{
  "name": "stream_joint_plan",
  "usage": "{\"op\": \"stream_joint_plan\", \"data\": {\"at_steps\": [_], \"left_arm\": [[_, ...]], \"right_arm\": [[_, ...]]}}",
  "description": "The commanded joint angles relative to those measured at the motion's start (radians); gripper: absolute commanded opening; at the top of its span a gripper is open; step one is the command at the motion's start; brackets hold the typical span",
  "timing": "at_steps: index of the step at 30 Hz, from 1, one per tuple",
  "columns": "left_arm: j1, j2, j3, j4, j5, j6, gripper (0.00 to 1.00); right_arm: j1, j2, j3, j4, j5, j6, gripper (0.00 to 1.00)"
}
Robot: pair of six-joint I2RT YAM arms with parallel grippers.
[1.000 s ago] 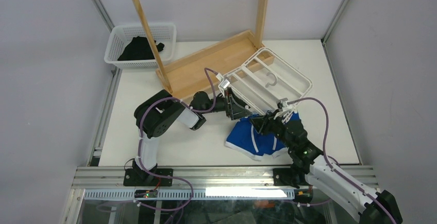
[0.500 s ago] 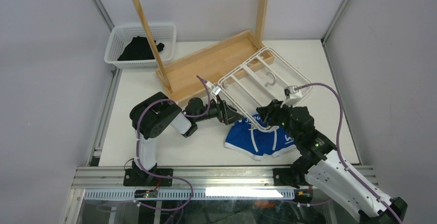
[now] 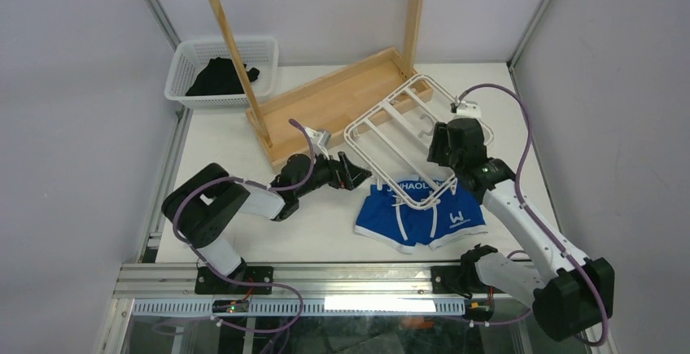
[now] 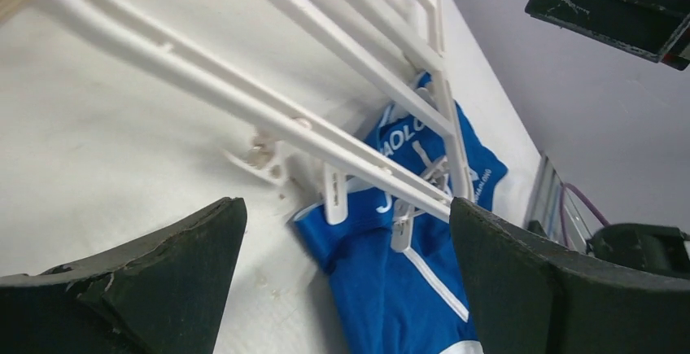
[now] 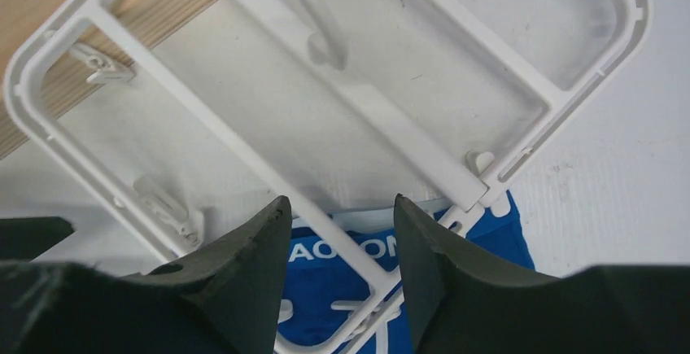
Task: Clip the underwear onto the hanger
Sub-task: Clamp the underwear onto the hanger, then pick up the hanger at the center of the board.
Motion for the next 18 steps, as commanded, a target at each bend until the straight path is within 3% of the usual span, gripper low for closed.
{"op": "stream_joint_plan", "data": {"at_steps": [1,10,15,18], "left_arm": [[0.006,-0.126,-0.025,-0.162,-0.157,0.02,0.99],[0.006,-0.259,-0.047,-0.302,-0.231,-0.027,0.99],[0.006,-0.342,-0.065,-0.334,-0.253,-0.029,0.98],[0.007,-0.387,-0.053,-0.383,-0.27,-0.004,0.95]], "right_arm": [[-0.119,0.082,0.075,0.113,-0.16,-0.078,0.52],[-0.225,0.302,0.143,0.333,-0.329,-0.208,0.52],[-0.266,0.399,0.198,0.372,-0.374,-0.261,0.51],[-0.297,0.449,0.241,0.38,-0.475,-0.279,0.48]]}}
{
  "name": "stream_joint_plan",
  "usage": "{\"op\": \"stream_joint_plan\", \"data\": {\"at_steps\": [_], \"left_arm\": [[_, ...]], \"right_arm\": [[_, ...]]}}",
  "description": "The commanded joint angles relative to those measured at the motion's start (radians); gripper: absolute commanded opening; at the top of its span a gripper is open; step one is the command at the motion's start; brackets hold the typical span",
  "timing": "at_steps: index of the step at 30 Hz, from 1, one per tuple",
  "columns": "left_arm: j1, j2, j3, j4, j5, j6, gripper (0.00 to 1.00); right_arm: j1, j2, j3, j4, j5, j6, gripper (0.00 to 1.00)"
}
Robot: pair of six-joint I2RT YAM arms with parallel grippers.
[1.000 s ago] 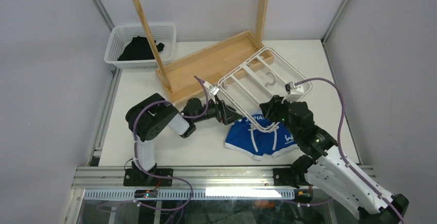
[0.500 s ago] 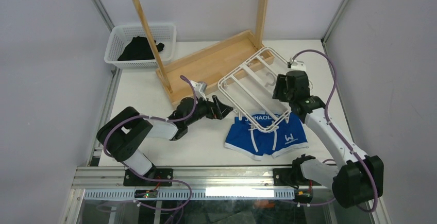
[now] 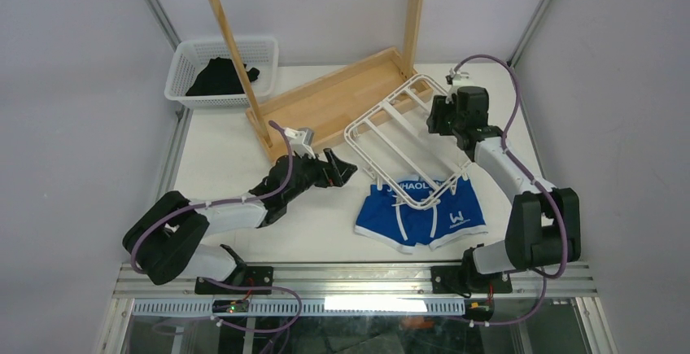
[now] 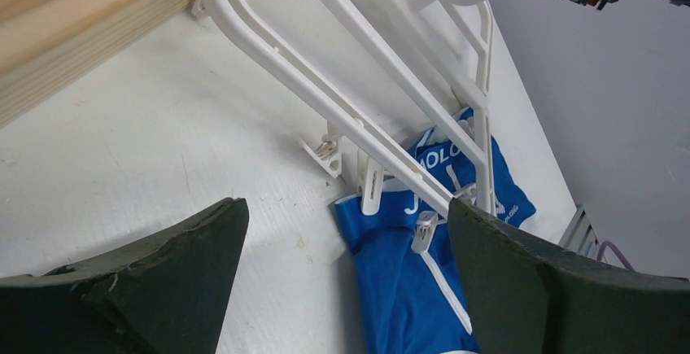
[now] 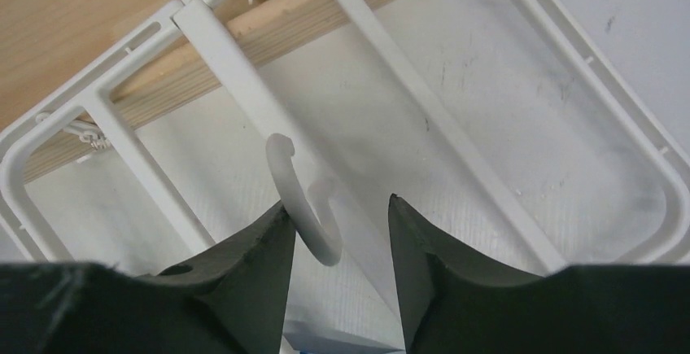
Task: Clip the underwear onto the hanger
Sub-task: Pick up the hanger at the center of the board.
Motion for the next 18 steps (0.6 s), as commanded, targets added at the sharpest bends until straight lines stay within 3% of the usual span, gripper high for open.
{"op": "stream_joint_plan", "data": {"at_steps": [1,6,12,18], "left_arm": [[0.007,-0.089,0.013,-0.055,-0.049,0.02,0.94],[0.006,-0.153,0.046,-0.151,-0.051,0.073,0.9],[0.006,-0.217,0.064,-0.18,-0.044,0.107,0.85],[0.006,-0.271,0.135,-0.207,0.04,0.21,0.94]], "right_arm": [[-0.043,0.054,0.101,0.1,-0.173,-0.067,0.46],[-0.058,0.112,0.168,0.056,-0.338,-0.087,0.38],[-0.058,0.112,0.22,-0.004,-0.383,-0.1,0.1],[-0.059,-0.016,0.302,-0.073,-0.375,-0.1,0.08]]}}
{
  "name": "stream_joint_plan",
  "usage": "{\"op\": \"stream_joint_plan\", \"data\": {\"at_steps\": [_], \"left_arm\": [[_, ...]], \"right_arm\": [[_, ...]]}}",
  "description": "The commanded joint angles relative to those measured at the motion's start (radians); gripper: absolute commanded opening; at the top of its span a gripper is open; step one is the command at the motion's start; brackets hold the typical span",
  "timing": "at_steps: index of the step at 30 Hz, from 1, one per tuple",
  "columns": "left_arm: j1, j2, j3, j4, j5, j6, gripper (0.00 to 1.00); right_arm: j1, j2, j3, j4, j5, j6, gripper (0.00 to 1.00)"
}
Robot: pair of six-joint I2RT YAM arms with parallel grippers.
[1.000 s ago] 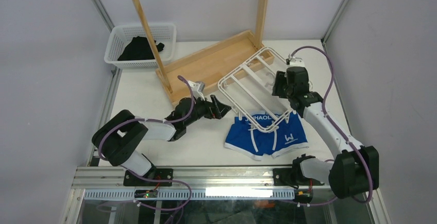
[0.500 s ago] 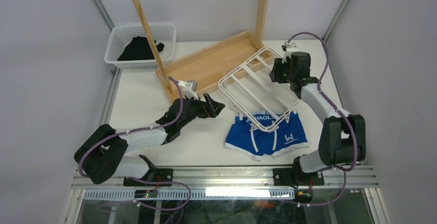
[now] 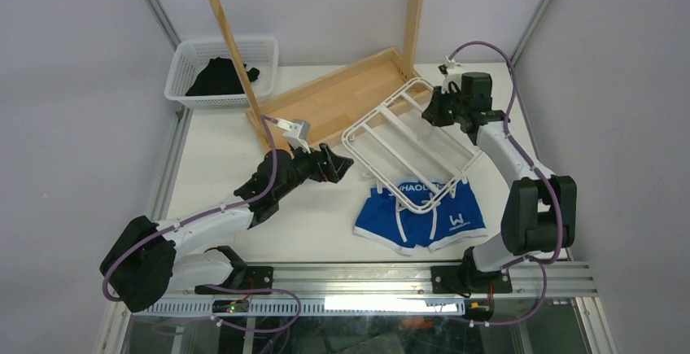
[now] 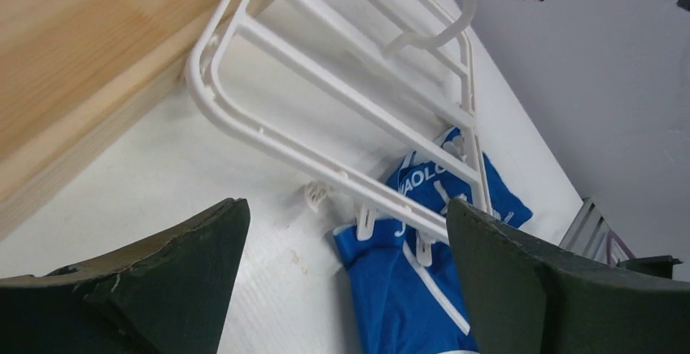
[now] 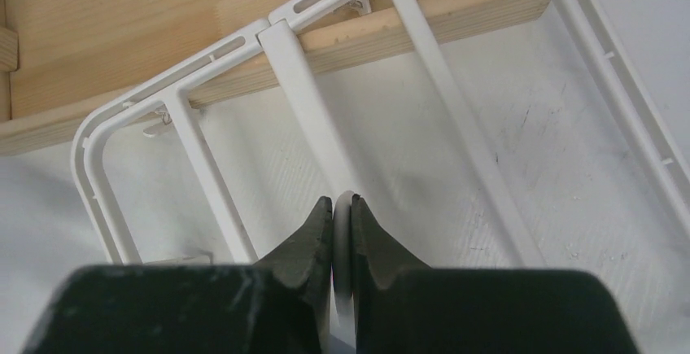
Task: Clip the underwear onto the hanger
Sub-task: Pick up the hanger at the center of the board.
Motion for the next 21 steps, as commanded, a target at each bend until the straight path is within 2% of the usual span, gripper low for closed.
{"op": "stream_joint_plan", "data": {"at_steps": [1,2,3,12,21], "left_arm": [[0.005,-0.06,0.106,0.0,0.074,0.114,0.96],[0.005,-0.059,0.131,-0.015,0.088,0.128,0.97],[0.006,-0.057,0.158,-0.033,0.096,0.14,0.99],[0.006,-0.06,0.399,-0.194,0.123,0.291,0.99],[0.006,-0.039,0.606,-0.351,0.134,0.477,0.9]], "right_arm": [[-0.004,-0.153,0.158,-0.035,-0.053,-0.005,0.08],[-0.004,-0.164,0.19,-0.061,-0.059,-0.005,0.08],[-0.004,-0.175,0.22,-0.086,-0.065,-0.029,0.0],[0.011,-0.21,0.435,-0.243,-0.07,-0.008,0.0],[0.062,-0.213,0.545,-0.344,-0.057,-0.023,0.0]]}}
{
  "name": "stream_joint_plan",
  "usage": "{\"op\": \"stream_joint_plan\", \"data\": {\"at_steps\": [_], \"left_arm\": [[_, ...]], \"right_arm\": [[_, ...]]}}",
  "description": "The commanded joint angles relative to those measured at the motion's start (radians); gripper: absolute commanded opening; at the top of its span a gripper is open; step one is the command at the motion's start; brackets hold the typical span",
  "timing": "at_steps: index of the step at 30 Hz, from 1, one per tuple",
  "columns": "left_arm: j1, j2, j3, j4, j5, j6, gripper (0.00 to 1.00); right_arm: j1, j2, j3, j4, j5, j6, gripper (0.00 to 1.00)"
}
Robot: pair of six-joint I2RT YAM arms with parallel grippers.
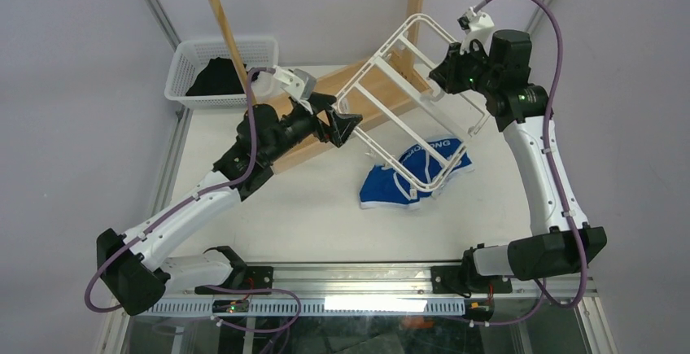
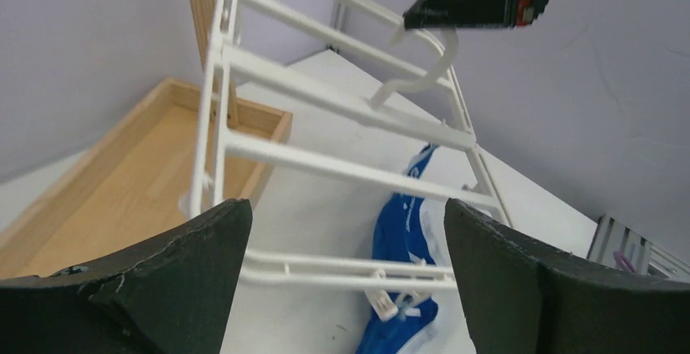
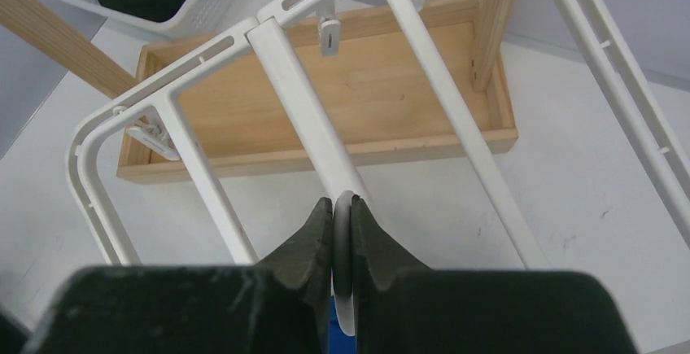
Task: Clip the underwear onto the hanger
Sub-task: Pick up the hanger at the center of the board.
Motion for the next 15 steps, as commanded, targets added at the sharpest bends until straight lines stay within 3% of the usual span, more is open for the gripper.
{"op": "stream_joint_plan", "data": {"at_steps": [1,8,15], "left_arm": [[0.006,0.009,0.14,-0.098,0.047,0.141,0.89],[0.005,0.119,0.262,-0.125,0.248,0.299,0.79],[0.006,0.238,0.365,-0.084,0.444,0.48,0.74]], "right_arm": [[0.033,-0.046,0.102,0.013,-0.025,0.0,0.0],[0.068,-0.046,0.164,-0.08,-0.079,-0.016,0.0],[0.092,-0.11,0.108,-0.088,-0.284,-0.118,0.0]]}}
